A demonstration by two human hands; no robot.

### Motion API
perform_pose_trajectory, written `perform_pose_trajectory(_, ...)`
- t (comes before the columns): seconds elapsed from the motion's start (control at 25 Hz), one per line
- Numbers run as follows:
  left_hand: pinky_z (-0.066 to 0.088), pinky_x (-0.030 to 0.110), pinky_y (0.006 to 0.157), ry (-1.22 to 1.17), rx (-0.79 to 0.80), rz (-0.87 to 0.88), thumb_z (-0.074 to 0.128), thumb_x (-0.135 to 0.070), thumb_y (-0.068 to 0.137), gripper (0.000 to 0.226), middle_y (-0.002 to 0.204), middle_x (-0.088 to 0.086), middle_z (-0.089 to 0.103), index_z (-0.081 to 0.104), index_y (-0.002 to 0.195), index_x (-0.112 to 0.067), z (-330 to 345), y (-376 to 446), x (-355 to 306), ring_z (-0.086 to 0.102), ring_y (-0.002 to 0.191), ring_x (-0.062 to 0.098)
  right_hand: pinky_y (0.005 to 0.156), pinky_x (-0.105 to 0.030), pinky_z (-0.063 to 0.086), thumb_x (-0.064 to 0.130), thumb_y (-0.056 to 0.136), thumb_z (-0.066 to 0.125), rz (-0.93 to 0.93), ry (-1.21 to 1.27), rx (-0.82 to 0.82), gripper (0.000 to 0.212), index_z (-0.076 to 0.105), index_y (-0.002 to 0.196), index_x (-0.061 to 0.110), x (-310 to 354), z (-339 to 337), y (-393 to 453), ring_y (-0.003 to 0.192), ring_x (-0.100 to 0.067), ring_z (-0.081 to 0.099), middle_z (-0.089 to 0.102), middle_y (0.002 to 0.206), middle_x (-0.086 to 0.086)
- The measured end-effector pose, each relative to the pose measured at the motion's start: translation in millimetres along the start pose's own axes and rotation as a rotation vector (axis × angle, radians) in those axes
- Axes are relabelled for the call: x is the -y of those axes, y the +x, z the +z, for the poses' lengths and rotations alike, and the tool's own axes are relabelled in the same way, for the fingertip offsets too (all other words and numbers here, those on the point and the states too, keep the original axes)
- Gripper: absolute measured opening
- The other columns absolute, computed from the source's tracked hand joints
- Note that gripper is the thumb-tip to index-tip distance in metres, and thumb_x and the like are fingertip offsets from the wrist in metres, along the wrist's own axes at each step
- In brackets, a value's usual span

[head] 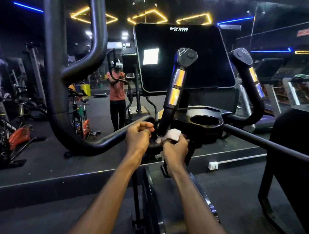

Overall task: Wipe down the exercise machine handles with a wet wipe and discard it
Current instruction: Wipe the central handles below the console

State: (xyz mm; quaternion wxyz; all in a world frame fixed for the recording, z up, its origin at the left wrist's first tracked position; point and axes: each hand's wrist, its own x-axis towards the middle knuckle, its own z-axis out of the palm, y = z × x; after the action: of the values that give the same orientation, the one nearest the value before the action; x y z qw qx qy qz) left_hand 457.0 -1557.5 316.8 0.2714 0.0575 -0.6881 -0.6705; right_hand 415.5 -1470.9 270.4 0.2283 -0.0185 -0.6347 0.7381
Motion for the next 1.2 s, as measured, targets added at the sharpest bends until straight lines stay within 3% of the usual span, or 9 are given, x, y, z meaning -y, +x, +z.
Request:
perform_pose_trajectory(0.08,0.046,0.031,0.07,-0.002,-0.015,-0.01,0.049,0.008,0.088,0.03,0.086,0.004,0.07,0.067,0.086,-0.016,-3,2,5,0.058,0.073,0.013,0.049,-0.015,0.044,-0.012,0.078,0.066,0.257,0.284,0.008,0.027,0.066,0.074,0.015,-7,12,5,0.058,-0.01,0.058,0.065,0.067,0.003)
perform_pose_trajectory(0.2,0.045,0.031,0.071,0.01,-0.013,-0.015,0.05,0.006,0.086,0.029,0.086,0.004,0.07,0.068,0.086,-0.017,-9,4,13,0.058,0.074,0.013,0.065,-0.035,0.051,-0.024,0.082,0.05,0.579,0.794,-0.062,0.03,0.058,0.097,0.0,0,33,24,0.083,-0.031,0.056,0.056,0.092,-0.019)
perform_pose_trajectory(0.36,0.046,0.03,0.071,0.025,-0.02,-0.027,0.052,0.005,0.084,0.029,0.084,0.002,0.071,0.069,0.083,-0.019,-20,3,24,0.059,0.073,0.012,0.075,-0.033,0.053,-0.022,0.084,0.043,0.661,0.976,0.061,0.033,0.057,0.101,0.003,5,33,27,0.074,-0.024,0.056,0.054,0.09,-0.017)
perform_pose_trajectory(0.6,0.045,0.026,0.057,0.052,0.047,-0.071,0.052,0.001,0.083,0.027,0.083,0.003,0.071,0.067,0.082,-0.021,-17,-6,37,0.058,0.068,0.012,0.056,-0.027,0.047,-0.028,0.065,0.034,0.552,0.85,0.078,0.036,0.045,0.065,0.006,9,22,-4,0.059,-0.023,0.048,0.043,0.069,-0.012)
perform_pose_trajectory(0.76,0.044,0.029,0.055,0.021,0.172,-0.129,0.057,-0.023,0.091,0.009,0.081,0.008,0.07,0.065,0.089,-0.019,-10,-16,43,0.055,0.061,0.014,0.063,-0.032,0.05,-0.027,0.081,0.044,0.409,0.615,-0.002,0.033,0.06,0.095,-0.002,3,-7,-23,0.069,-0.027,0.059,0.059,0.079,-0.019)
perform_pose_trajectory(0.84,0.037,0.023,0.045,-0.028,0.291,-0.195,0.059,-0.034,0.092,0.022,0.067,0.001,0.064,0.066,0.095,-0.013,-13,-25,44,0.049,0.049,0.009,0.075,-0.042,0.053,-0.024,0.079,0.052,0.335,0.439,-0.034,0.034,0.064,0.1,0.0,4,-23,-35,0.081,-0.034,0.063,0.065,0.093,-0.028)
perform_pose_trajectory(0.96,0.038,0.021,0.043,0.002,0.422,-0.227,0.07,-0.021,0.084,0.013,0.063,-0.001,0.062,0.07,0.094,-0.013,-15,-49,45,0.049,0.046,0.008,0.082,-0.054,0.056,-0.021,0.078,0.057,0.28,0.304,-0.046,0.031,0.067,0.101,-0.004,11,-48,-63,0.083,-0.037,0.068,0.07,0.091,-0.028)
perform_pose_trajectory(1.08,0.05,0.023,0.057,0.014,0.478,-0.182,0.066,0.001,0.082,0.018,0.077,0.004,0.069,0.07,0.097,-0.009,-13,-81,47,0.061,0.061,0.011,0.053,-0.028,0.057,-0.021,0.076,0.055,0.213,0.132,-0.112,0.032,0.066,0.105,-0.011,20,-77,-96,0.058,-0.018,0.068,0.071,0.069,-0.01)
perform_pose_trajectory(1.2,0.052,0.027,0.06,-0.048,0.647,-0.19,0.072,-0.011,0.085,0.009,0.072,0.0,0.07,0.07,0.094,-0.01,-6,-121,45,0.064,0.061,0.011,0.051,-0.023,0.052,-0.013,0.077,0.065,0.157,0.011,-0.202,0.02,0.07,0.096,-0.009,32,-114,-129,0.06,-0.017,0.064,0.069,0.07,-0.012)
